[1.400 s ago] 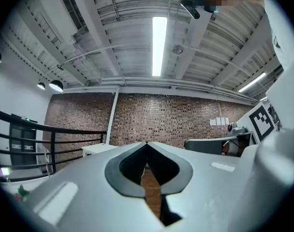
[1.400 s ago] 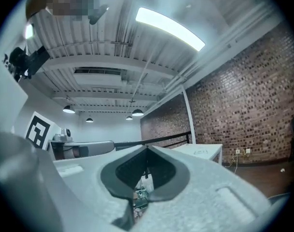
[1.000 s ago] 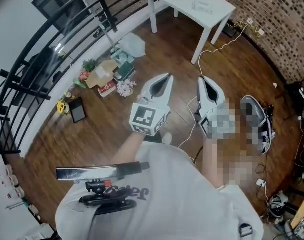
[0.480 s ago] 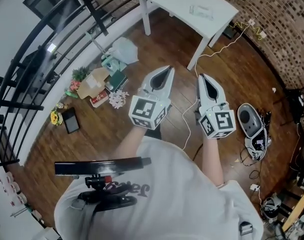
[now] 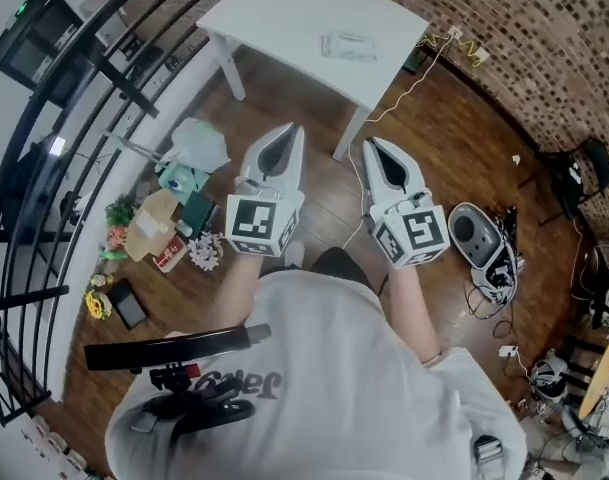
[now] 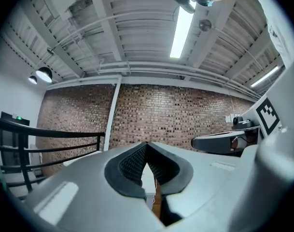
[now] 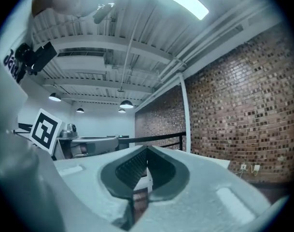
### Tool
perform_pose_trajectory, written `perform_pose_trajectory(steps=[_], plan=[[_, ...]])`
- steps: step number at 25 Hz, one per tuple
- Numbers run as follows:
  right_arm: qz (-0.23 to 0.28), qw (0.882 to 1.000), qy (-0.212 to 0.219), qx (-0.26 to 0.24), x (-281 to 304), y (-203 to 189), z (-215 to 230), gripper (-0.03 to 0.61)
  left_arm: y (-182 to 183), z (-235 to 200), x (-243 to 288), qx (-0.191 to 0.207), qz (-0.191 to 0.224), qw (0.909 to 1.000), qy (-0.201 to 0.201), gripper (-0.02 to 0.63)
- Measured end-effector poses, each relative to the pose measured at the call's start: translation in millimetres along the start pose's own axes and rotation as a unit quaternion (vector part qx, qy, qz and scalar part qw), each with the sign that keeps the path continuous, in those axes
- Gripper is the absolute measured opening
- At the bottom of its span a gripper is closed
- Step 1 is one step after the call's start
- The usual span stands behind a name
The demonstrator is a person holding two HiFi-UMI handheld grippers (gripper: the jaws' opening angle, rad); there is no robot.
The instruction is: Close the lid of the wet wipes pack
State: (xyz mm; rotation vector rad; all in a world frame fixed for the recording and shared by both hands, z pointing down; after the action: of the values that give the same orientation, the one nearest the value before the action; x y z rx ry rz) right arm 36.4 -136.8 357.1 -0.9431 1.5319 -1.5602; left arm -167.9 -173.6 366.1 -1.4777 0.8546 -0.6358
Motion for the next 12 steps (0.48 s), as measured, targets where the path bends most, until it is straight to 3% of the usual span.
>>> perform_pose_trajectory(steps=[4,8,12], plan=[[-0.014,0.999,-0.027,0.027,27.0,-19.6,43.9,-0.011,-15.7,-10.8,49.4,-0.002,-0.023,0.9996,-0.017,0.017],[-0.016,0.999,-0.02,0.041,71.5,-27.3,105.5,-0.011,-23.5,-19.6,125.5,-0.004,-0.034,0.9994,-0.008,0.017],[-0.013,0.998,-0.012,0.054,128.9,-39.8,177.7,-0.011,-24.9,-28.2,211.6,0.019,-0.029,0.9994,-0.005,0.017]])
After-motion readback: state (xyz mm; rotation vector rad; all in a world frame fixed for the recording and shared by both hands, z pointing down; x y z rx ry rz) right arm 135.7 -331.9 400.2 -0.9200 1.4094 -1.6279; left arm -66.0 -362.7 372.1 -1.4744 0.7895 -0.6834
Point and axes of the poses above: the fingertips, and each gripper's own axes: x forward along the fingers, z to its right, y out of its top, the point moved 10 cm from there along -x, backward along the fingers, and after that the axes turned 2 degrees about z, right-handed, at the moved point
